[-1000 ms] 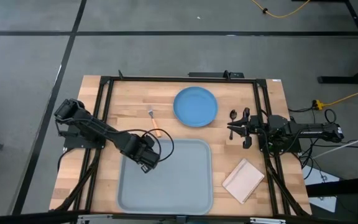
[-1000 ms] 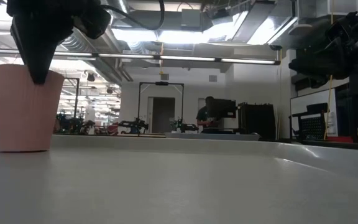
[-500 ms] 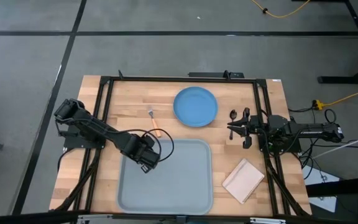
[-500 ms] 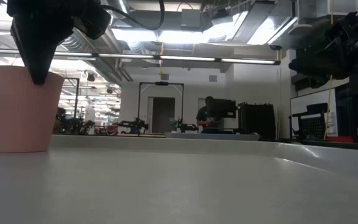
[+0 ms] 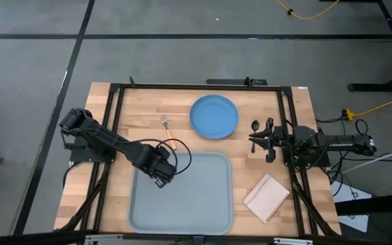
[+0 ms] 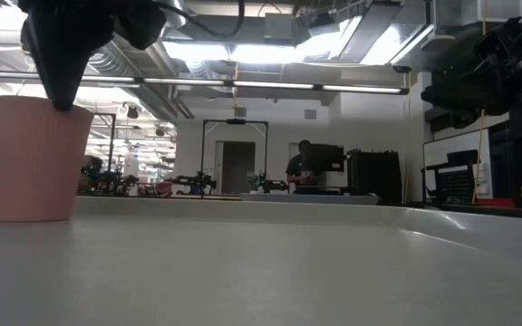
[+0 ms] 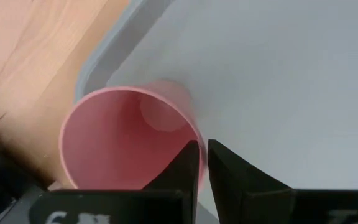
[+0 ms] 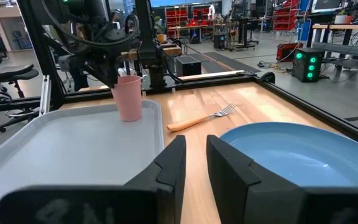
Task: Pick and place plate/cup/fork/spoon on tray
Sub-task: Put the pink cup on the gray serving tray, then put the blue plate to the bottom of the pink cup on the gray serving tray
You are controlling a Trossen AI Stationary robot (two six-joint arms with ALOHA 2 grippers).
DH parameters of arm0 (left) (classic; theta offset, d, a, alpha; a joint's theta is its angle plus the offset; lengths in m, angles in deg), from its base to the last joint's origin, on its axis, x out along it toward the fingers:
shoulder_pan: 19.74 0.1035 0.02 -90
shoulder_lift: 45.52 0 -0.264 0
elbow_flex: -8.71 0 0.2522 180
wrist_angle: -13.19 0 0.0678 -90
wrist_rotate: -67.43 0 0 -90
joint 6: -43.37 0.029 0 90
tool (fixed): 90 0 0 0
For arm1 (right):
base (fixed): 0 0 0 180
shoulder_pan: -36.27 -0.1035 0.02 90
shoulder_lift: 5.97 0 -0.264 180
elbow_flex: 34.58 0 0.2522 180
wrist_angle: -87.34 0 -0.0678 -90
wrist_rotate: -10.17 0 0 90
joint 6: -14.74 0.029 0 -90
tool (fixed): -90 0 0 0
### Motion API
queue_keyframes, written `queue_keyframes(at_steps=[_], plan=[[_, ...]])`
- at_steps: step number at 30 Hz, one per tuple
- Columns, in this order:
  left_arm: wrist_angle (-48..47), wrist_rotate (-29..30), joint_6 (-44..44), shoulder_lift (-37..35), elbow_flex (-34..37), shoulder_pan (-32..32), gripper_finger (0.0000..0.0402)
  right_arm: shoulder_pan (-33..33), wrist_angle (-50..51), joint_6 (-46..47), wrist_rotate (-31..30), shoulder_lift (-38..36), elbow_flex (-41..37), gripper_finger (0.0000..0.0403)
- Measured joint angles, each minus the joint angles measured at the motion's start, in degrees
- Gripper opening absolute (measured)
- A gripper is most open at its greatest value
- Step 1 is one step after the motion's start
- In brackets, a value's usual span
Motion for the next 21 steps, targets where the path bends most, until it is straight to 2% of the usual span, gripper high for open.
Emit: queue_keyframes(at_steps=[14, 18, 21], plan=[[-11.12, -0.79, -0.02, -0.04, -5.01, 0.00, 0.0027, 0.00, -0.01, 0.00, 0.00, 0.00, 0.00, 0.0069], [-12.16, -0.50, 0.10, -0.02, -8.84, 0.00, 0.0027, 0.00, -0.02, -0.01, 0.00, 0.01, 0.02, 0.0069], [-13.87, 2.45, 3.32, -0.04, -13.33, -0.02, 0.0027, 0.00, -0.02, -0.04, 0.00, 0.00, 0.02, 0.0069]])
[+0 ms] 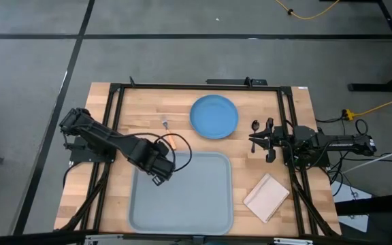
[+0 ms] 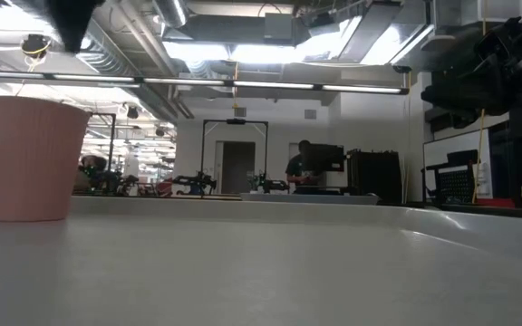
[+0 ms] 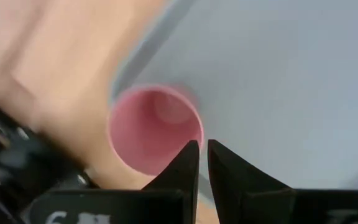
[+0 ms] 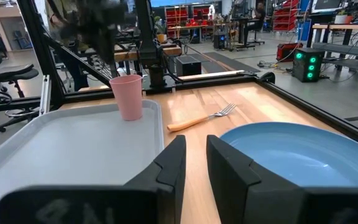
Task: Pick and place plate/cup/fork/spoon on tray
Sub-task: Put the blue plate to the bottom of the pink cup on the gray serving tray
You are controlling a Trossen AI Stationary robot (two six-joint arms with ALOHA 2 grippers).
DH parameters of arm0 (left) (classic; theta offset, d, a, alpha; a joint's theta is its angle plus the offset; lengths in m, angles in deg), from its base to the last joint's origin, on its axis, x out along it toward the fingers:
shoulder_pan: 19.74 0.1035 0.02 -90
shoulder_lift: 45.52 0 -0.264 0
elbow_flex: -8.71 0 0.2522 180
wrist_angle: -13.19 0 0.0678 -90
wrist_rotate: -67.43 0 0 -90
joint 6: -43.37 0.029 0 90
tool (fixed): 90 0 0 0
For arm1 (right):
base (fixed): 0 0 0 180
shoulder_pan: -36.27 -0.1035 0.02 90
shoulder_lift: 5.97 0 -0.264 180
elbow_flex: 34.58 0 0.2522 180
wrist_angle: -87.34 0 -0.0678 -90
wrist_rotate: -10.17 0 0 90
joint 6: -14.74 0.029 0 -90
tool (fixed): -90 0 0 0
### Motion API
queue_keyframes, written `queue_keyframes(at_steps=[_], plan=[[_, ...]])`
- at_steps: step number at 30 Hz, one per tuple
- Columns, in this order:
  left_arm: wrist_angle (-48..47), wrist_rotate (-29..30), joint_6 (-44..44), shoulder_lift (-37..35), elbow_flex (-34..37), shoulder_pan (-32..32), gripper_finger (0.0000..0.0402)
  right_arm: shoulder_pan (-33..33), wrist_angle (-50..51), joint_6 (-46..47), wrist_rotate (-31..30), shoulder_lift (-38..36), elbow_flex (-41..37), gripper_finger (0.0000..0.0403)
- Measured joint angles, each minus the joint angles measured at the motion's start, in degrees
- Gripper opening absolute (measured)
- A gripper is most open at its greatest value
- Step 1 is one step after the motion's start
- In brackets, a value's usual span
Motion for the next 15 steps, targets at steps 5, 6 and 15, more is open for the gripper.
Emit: queue_keyframes(at_steps=[5, 6, 15], plan=[[0.09, 18.75, 15.95, -0.02, -6.54, -0.02, 0.0027, 0.00, -3.99, 1.57, -1.66, 0.02, -0.02, 0.0069], [0.56, 24.71, 19.53, -0.02, -7.08, -0.04, 0.0027, 0.00, -6.42, 1.81, -2.29, 0.02, -0.02, 0.0069], [2.77, 62.58, 30.10, -0.04, -5.02, 5.27, 0.0027, 0.00, -34.62, -9.68, -2.54, 2.21, 0.00, 0.0069]])
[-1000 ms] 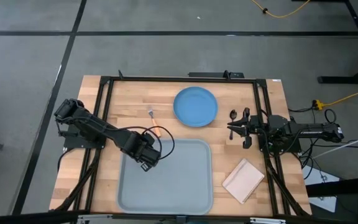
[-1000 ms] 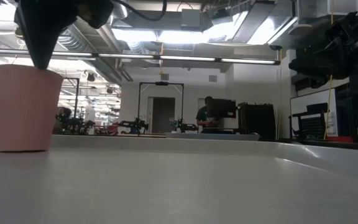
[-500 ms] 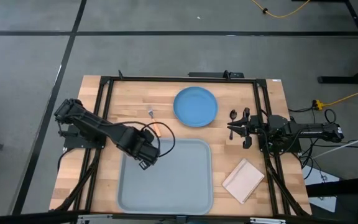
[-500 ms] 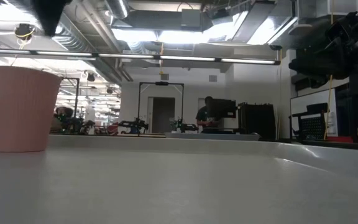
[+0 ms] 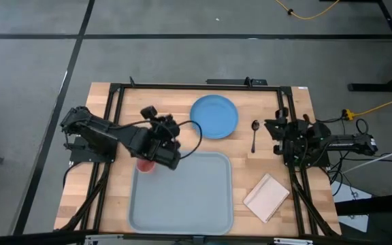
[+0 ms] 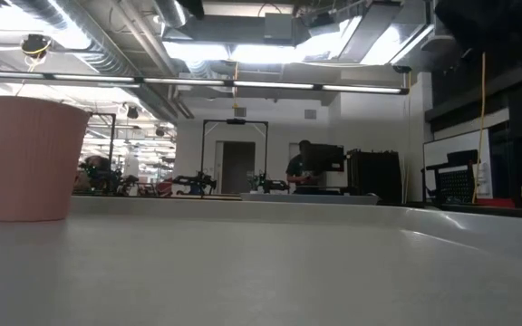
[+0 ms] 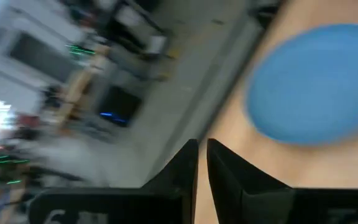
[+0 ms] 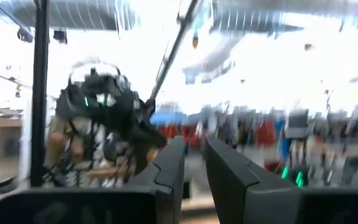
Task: Pick and place plate/cup/fork/spoon on tray
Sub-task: Put the blue plate to the bottom of the pink cup on the gray serving tray
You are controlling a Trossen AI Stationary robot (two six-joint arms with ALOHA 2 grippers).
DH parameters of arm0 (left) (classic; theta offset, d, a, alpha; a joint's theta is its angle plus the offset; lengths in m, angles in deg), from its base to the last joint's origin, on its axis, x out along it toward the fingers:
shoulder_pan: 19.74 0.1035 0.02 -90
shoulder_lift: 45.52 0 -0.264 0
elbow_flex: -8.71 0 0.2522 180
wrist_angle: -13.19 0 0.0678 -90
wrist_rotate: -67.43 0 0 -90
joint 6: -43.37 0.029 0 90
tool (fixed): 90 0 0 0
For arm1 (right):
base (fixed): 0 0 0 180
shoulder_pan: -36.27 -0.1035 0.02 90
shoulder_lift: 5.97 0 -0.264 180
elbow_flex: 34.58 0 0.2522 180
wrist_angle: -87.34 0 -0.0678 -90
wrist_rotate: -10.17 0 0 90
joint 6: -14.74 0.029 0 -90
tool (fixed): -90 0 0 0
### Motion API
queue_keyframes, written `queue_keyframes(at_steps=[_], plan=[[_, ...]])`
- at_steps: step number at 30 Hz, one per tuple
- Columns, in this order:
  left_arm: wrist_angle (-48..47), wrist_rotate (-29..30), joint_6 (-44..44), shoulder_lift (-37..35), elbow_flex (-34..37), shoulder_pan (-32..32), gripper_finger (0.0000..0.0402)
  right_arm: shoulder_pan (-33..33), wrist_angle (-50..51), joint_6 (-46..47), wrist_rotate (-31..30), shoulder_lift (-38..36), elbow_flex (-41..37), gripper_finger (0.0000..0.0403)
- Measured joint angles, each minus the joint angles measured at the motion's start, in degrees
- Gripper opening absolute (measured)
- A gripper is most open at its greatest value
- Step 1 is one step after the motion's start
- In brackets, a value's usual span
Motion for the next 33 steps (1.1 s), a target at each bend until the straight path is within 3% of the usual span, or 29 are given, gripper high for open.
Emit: queue_keyframes(at_steps=[2, 7, 11, 13, 16, 18, 20, 22, 25, 28, 33], plan=[[0.30, 3.27, -0.43, 0.00, 2.01, 2.65, 0.0027, 0.03, -3.86, -3.09, -0.61, 2.01, -0.01, 0.0069], [4.85, 2.00, 1.53, 0.04, 8.41, 10.71, 0.0027, 1.17, -11.91, -4.48, -4.43, 9.49, 0.00, 0.0069], [14.09, 1.19, 10.19, 0.04, 12.42, 16.63, 0.0027, 2.72, -13.57, -3.98, 2.37, 18.20, 3.30, 0.0069], [21.41, -1.91, 18.71, 0.04, 13.82, 19.31, 0.0027, 3.01, -13.65, -4.07, 5.85, 23.96, 6.36, 0.0069], [34.87, -14.24, 36.97, 0.04, 15.72, 23.61, 0.0027, 3.58, -13.24, -6.66, 8.07, 33.35, 12.03, 0.0069], [42.07, -26.75, 44.39, 0.07, 16.62, 26.79, 0.0027, 4.68, -8.91, -8.98, 6.75, 38.86, 16.20, 0.0069], [44.22, -38.10, 46.83, 0.09, 17.00, 29.87, 0.0027, 6.32, -0.93, -9.25, 0.96, 43.22, 21.02, 0.0069], [42.12, -41.82, 45.39, 0.09, 17.28, 32.26, 0.0027, 8.47, 11.32, -6.57, -7.20, 46.34, 25.67, 0.0069], [35.47, -41.65, 39.86, -1.45, 18.18, 34.10, 0.0027, 12.17, 31.79, -0.11, -14.80, 49.84, 31.28, 0.0069], [32.48, -43.31, 38.19, -4.78, 20.76, 32.68, 0.0027, 16.22, 42.50, 5.40, -12.95, 52.55, 34.16, 0.0069], [34.54, -48.10, 38.62, -13.48, 30.55, 27.86, 0.0027, 22.57, 40.87, 6.36, 1.16, 57.45, 34.69, 0.0069]])
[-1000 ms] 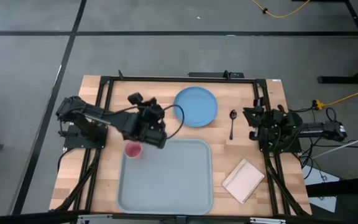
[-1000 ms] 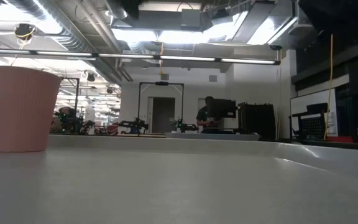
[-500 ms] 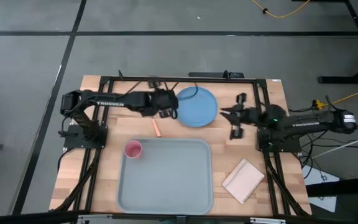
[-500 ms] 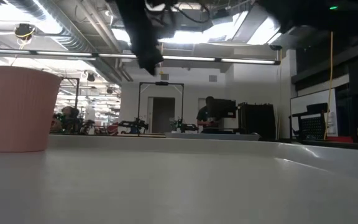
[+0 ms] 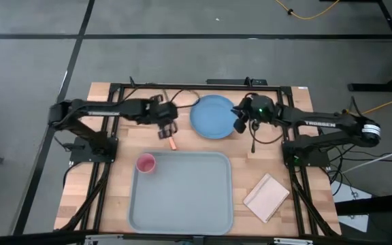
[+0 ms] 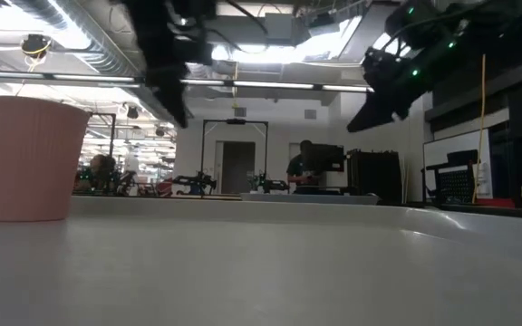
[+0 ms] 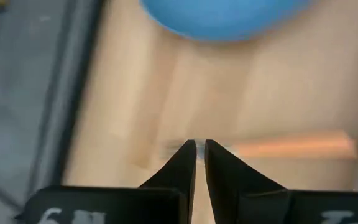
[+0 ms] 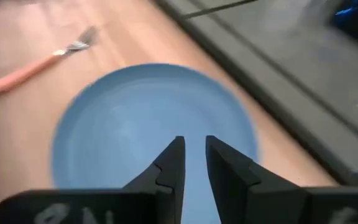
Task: Pick and place plate/cup/fork/spoon on tray
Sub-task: Put the blue plate to the bottom of the pink cup on the gray serving tray
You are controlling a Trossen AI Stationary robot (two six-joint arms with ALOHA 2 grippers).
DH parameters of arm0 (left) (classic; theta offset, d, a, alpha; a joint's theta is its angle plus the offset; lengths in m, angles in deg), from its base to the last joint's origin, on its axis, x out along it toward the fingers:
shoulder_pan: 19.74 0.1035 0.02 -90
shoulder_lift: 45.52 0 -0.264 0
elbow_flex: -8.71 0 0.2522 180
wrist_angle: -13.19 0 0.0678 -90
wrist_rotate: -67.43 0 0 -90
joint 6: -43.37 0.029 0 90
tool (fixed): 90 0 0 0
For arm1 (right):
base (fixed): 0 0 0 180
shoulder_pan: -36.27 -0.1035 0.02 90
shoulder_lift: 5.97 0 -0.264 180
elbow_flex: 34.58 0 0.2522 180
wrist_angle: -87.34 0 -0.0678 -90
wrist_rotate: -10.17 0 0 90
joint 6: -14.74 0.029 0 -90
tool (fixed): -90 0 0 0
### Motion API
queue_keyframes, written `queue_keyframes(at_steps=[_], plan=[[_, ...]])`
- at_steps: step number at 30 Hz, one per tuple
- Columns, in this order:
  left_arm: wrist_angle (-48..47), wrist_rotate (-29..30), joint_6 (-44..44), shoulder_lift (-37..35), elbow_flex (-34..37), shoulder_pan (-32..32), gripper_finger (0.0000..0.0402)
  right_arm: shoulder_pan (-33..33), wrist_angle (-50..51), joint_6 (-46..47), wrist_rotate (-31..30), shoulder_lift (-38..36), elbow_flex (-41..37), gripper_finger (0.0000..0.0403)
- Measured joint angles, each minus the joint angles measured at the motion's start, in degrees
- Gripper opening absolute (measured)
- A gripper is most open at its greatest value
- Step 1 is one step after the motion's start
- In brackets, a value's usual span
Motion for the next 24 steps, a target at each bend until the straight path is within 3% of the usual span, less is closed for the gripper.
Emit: queue_keyframes(at_steps=[4, 9, 13, 18, 24], plan=[[9.61, -3.38, -3.79, -7.16, 9.65, -6.71, 0.0027, 2.71, 0.66, -1.47, 10.01, 4.88, 0.04, 0.0069], [21.19, 0.33, -5.32, -13.48, 17.81, -15.03, 0.0027, 3.40, -0.38, -6.78, 11.87, 8.92, 0.02, 0.0069], [27.59, 2.38, -6.79, -15.91, 20.88, -19.43, 0.0027, 3.38, -0.41, -12.71, 16.79, 10.86, -0.02, 0.0069], [27.57, 4.49, -7.35, -16.46, 21.18, -23.18, 0.0027, 2.22, -0.73, -18.07, 23.72, 13.51, -0.04, 0.0069], [19.77, 11.54, -9.16, -19.62, 21.25, -27.37, 0.0027, -0.89, -0.87, -18.14, 21.03, 17.85, -0.02, 0.0069]])
